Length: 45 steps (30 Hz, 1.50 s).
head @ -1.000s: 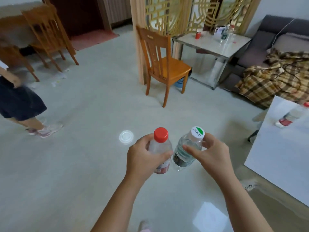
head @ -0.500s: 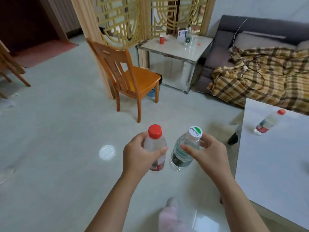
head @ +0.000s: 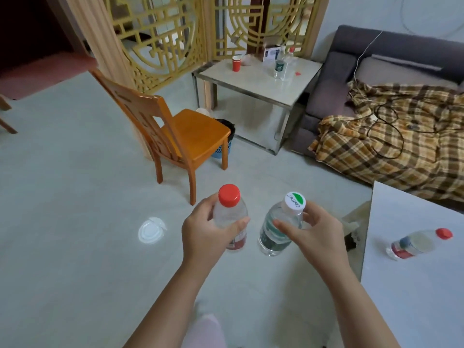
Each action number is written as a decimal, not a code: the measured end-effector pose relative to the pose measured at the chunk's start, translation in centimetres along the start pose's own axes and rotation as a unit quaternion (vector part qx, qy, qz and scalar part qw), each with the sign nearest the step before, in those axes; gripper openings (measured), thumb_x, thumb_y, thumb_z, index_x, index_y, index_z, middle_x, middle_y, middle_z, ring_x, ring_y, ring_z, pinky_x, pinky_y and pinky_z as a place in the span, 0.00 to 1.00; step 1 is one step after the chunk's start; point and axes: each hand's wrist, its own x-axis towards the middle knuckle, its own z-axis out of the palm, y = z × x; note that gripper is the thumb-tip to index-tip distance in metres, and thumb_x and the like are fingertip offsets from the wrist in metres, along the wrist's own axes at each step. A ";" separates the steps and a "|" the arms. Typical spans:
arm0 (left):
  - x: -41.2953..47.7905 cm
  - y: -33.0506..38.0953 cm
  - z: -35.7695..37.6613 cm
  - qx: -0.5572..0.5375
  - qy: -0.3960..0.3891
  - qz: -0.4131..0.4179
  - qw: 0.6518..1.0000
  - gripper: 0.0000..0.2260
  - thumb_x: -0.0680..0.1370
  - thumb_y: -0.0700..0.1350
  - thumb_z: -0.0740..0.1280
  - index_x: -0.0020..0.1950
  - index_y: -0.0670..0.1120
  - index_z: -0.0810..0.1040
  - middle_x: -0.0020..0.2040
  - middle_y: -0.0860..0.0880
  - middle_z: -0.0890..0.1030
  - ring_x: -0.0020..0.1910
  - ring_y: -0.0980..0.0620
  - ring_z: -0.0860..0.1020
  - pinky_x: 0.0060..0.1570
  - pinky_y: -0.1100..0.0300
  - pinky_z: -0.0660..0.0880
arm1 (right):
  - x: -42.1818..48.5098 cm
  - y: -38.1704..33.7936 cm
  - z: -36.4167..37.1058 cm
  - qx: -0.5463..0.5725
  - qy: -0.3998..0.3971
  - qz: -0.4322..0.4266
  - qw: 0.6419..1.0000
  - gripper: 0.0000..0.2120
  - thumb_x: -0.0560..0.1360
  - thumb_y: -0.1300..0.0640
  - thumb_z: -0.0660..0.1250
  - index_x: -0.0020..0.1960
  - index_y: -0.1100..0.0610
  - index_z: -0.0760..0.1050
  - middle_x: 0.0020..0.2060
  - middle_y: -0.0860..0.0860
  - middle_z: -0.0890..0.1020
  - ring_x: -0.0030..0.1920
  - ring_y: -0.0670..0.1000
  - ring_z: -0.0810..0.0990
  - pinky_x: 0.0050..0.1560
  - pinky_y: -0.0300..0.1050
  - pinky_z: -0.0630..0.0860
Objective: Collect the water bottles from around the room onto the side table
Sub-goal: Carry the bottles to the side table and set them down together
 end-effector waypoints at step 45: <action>82.0 6.9 33.2 -0.008 -0.140 -0.009 0.990 0.17 0.61 0.46 0.78 0.48 0.52 0.80 0.41 0.55 0.83 0.43 0.56 0.81 0.43 0.61 0.76 | 84.4 -1.1 3.5 0.009 0.086 0.100 0.991 0.23 0.60 0.54 0.78 0.54 0.50 0.78 0.46 0.45 0.83 0.47 0.44 0.80 0.47 0.38 0.75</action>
